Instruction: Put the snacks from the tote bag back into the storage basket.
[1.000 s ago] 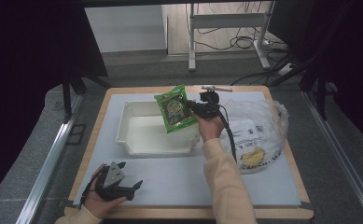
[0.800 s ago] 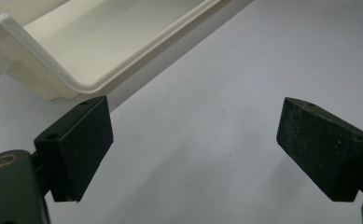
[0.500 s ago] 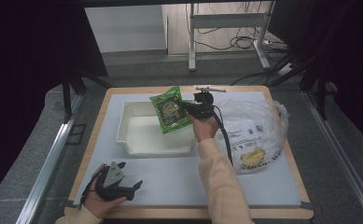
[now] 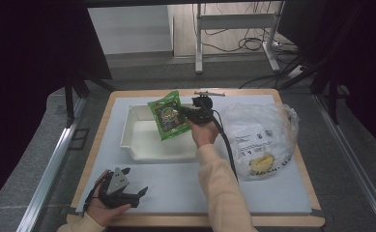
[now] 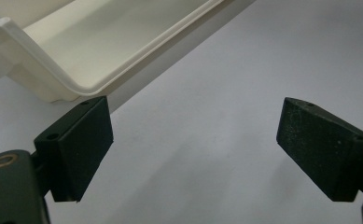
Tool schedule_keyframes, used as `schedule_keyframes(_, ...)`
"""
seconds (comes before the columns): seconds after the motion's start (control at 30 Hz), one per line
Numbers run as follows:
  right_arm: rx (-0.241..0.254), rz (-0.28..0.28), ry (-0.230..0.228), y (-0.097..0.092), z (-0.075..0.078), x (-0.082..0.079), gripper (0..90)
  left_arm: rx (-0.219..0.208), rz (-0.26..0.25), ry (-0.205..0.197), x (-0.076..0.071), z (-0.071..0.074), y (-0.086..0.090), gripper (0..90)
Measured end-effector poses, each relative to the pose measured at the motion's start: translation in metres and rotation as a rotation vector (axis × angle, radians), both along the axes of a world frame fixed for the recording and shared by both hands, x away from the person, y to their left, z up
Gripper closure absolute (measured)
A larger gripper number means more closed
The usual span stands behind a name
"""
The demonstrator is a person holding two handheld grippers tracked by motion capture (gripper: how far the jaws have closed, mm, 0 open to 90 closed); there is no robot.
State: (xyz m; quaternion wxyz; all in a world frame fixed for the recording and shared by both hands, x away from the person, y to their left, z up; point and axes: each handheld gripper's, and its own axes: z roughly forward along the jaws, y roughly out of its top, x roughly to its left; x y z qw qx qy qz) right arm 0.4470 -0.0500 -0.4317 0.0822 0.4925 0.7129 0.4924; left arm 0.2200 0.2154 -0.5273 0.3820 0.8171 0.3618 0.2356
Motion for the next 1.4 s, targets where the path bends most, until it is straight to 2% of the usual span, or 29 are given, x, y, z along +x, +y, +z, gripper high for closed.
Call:
schedule_keyframes(0.3,-0.003,-0.027,0.023,0.012,-0.005,-0.004,90.0,-0.013,-0.002,-0.012,-0.002,0.003,0.001,11.0)
schedule_keyframes(0.33,-0.003,-0.027,0.023,0.012,-0.005,-0.004,90.0,-0.002,-0.007,-0.017,-0.002,0.004,0.001,11.0)
schedule_keyframes(0.5,-0.012,-0.04,0.03,0.019,-0.009,-0.006,90.0,-0.008,-0.008,-0.025,-0.004,0.006,0.001,10.9)
schedule_keyframes(1.13,-0.01,-0.054,0.088,0.063,-0.037,-0.01,90.0,-0.024,-0.02,-0.029,-0.002,0.008,-0.001,10.9)
schedule_keyframes(1.4,-0.008,-0.066,0.1,0.073,-0.046,-0.01,90.0,-0.019,-0.024,-0.03,-0.002,0.008,0.0,10.9)
